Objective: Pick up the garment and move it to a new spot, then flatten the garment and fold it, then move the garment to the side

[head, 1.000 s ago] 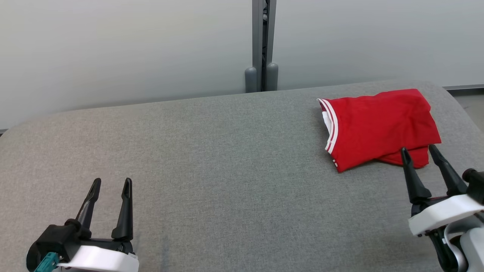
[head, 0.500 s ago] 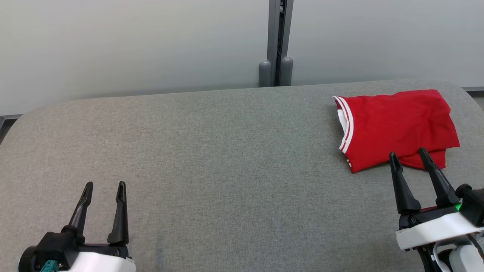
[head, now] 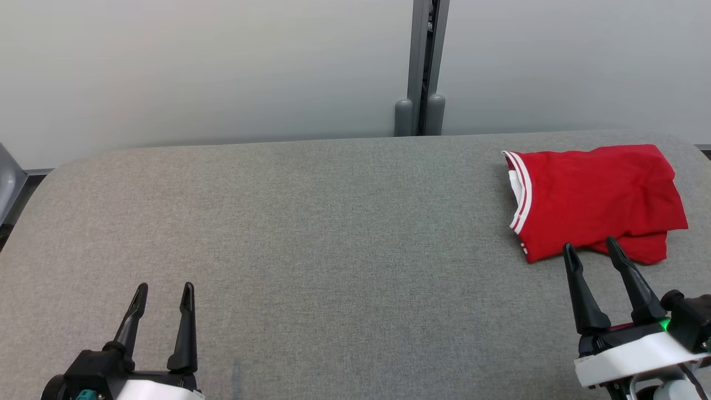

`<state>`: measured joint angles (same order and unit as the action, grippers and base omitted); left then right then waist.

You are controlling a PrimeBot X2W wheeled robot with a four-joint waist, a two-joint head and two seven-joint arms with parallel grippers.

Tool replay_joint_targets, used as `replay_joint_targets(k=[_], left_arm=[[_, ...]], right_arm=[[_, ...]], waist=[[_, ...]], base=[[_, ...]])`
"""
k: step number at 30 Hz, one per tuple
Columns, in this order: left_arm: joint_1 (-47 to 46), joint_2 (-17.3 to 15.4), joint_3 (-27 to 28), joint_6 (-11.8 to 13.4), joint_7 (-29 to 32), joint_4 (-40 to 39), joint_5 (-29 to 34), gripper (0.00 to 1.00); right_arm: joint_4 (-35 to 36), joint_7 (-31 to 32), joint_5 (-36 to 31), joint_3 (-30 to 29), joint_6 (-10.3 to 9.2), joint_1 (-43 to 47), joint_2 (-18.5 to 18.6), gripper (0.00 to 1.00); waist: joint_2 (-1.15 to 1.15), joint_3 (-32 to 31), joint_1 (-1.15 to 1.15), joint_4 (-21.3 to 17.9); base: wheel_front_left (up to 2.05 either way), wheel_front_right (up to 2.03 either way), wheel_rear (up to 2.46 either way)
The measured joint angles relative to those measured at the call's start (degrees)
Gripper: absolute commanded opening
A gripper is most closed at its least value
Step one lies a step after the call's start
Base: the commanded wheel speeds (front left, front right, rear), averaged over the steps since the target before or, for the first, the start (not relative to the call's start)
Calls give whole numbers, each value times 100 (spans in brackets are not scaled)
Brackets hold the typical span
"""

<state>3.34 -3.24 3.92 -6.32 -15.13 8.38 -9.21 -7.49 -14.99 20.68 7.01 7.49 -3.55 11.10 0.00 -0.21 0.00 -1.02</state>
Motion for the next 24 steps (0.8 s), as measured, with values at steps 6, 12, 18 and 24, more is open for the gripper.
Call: replay_joint_targets(k=[6,12,18,24], left_arm=[[3,13,10,-41,0,9,5,100],[3,19,13,-68,0,5,13,100],[3,26,42,-75,0,71,12,100],[2,26,85,-92,0,68,15,100]], right_arm=[[-12,0,22,-76,0,34,11,100],[-19,0,21,-109,0,38,21,100],[-54,0,4,-126,0,49,13,100],[-96,0,4,-137,0,46,-1,100]], waist=[[0,-28,0,17],[0,-43,0,26],[0,-29,0,22],[0,-27,0,30]], base=[[0,0,0],[0,0,0],[0,0,0],[0,0,0]])
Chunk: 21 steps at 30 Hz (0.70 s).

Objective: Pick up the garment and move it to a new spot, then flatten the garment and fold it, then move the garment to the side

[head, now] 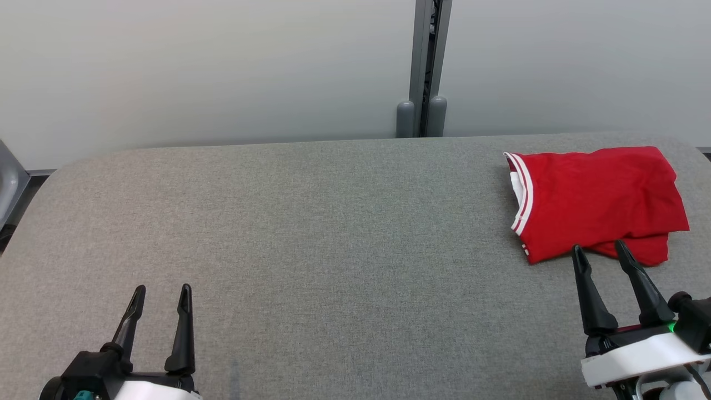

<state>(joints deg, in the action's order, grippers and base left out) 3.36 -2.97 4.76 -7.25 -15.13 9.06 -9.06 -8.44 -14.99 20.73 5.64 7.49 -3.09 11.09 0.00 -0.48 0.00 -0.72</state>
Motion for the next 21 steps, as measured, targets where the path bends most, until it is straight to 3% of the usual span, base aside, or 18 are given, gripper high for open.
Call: replay_joint_targets(k=[21], left_arm=[[-2,8,-55,-20,0,99,-16,100]], right_arm=[[-156,0,10,7,0,-23,-26,100]], waist=[[0,17,0,14]], base=[[0,0,0]])
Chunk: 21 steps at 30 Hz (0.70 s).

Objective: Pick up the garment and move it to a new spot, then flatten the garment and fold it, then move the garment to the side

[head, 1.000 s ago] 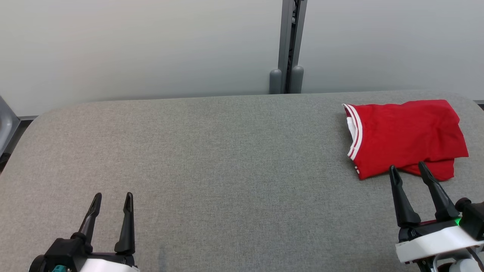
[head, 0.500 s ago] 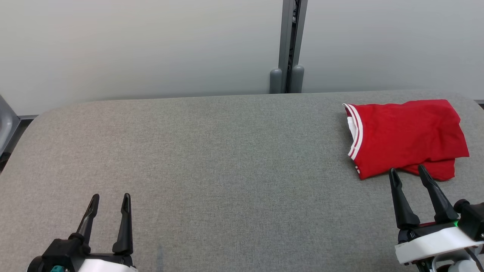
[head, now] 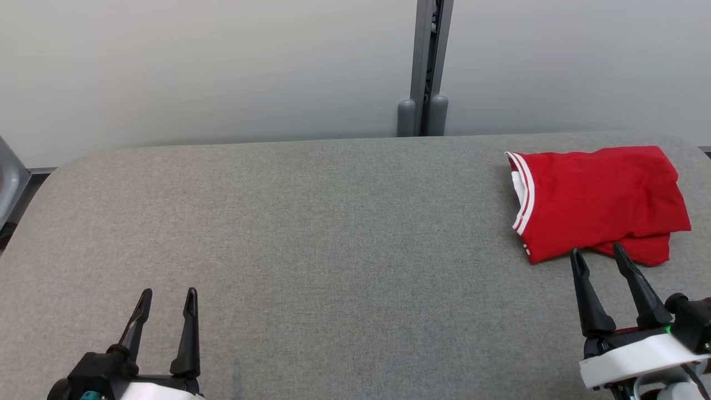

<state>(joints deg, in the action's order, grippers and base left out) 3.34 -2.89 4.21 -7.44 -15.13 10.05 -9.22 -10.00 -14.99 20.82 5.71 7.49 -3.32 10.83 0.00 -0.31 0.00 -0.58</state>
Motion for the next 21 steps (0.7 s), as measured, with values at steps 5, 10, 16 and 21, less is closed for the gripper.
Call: replay_joint_targets(k=[5,10,16,21], left_arm=[[12,21,-45,0,0,116,-69,0],[183,82,-56,1,19,361,-109,0],[228,87,-52,1,167,288,-776,0],[233,73,-36,1,310,172,-1325,0]], right_arm=[[-52,2,5,23,0,41,-24,0],[-278,40,29,80,0,283,-175,0],[-237,175,608,48,0,339,-193,0],[-179,293,1100,18,0,383,-215,0]], waist=[[0,-7,0,-5],[0,-7,0,-4],[0,-4,0,-2],[0,-2,0,1]], base=[[0,0,0],[0,0,0],[0,0,0],[0,0,0]])
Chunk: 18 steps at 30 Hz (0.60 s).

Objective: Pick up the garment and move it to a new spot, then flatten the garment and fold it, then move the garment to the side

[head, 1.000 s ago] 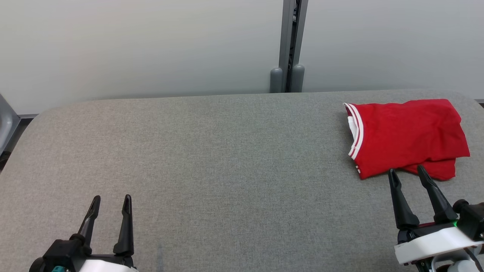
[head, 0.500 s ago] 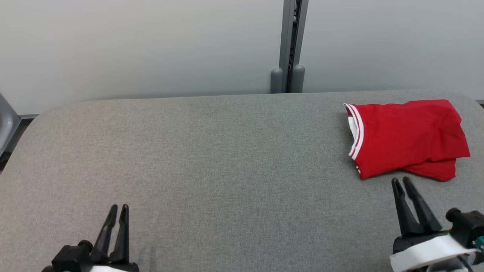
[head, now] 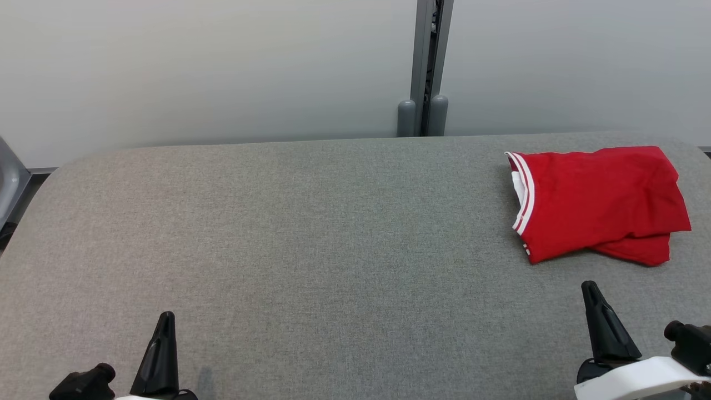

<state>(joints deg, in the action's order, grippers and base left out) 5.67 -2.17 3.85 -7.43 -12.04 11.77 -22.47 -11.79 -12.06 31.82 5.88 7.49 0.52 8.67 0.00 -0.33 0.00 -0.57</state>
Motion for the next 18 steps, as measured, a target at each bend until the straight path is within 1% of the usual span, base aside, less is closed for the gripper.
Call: replay_joint_targets(k=[18], left_arm=[[118,-33,80,0,413,-333,-1736,0]], right_arm=[[223,393,1502,-165,0,119,-109,0]], waist=[[0,8,0,9]], base=[[0,0,0]])
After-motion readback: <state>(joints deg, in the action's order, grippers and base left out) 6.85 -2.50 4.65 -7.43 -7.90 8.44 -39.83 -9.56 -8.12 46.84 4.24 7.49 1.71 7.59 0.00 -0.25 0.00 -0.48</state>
